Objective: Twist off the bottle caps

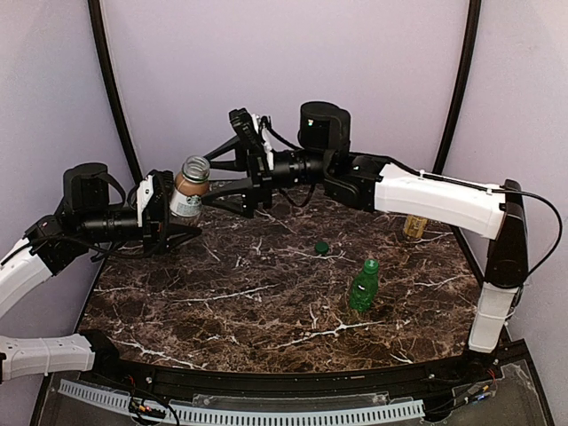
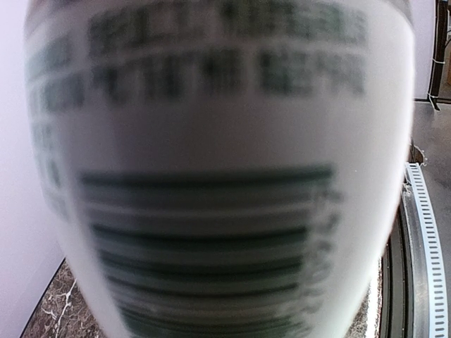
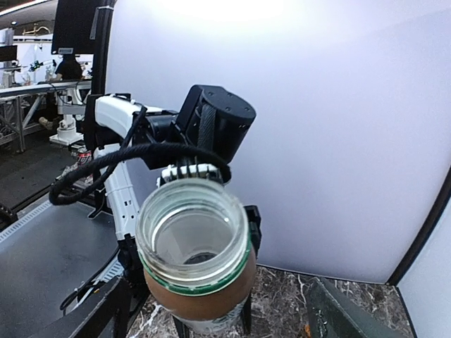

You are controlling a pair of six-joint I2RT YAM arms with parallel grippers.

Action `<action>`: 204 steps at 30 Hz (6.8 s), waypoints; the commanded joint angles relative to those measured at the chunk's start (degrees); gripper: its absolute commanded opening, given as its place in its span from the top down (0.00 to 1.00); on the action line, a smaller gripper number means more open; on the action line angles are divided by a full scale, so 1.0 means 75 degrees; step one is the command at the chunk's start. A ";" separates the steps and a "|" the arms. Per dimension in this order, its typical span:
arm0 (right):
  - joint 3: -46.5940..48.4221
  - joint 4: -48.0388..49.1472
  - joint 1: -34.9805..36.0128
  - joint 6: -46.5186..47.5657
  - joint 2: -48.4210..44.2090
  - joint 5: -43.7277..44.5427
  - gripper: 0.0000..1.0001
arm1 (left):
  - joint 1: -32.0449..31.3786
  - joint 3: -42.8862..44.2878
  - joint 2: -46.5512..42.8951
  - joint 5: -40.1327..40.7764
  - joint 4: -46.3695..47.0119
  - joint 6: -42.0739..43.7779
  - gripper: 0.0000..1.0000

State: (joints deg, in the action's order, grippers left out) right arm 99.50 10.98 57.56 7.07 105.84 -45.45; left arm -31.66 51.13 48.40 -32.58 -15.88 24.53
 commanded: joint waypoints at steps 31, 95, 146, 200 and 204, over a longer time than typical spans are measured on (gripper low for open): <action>0.1233 0.0162 0.0327 -0.0662 0.0784 -0.0437 1.00 | 0.0026 -0.0289 -0.0183 -0.0203 0.0182 -0.0001 0.98; -0.2721 0.1545 -0.4084 -0.0851 0.1216 0.5010 0.34 | 0.4174 -0.3678 -0.2900 0.1578 0.1466 -0.3108 0.01; -0.2321 -0.0447 -0.3157 -0.0768 -0.1169 0.4202 0.01 | 0.4198 0.2783 0.6782 0.3663 -0.0998 -0.1137 0.33; 0.0655 0.0300 -0.0240 -0.0145 0.2306 0.0643 0.45 | 0.1186 0.6657 0.4154 -0.0100 -0.6288 0.0699 0.99; 0.0612 0.0374 -0.0243 -0.0129 0.2211 0.0685 0.68 | 0.1186 0.6682 0.4145 -0.0230 -0.6237 0.0648 0.84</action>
State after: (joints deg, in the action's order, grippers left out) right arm 103.53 12.60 55.48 6.17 122.28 -39.38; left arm -22.41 99.50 79.94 -31.51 -62.19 30.24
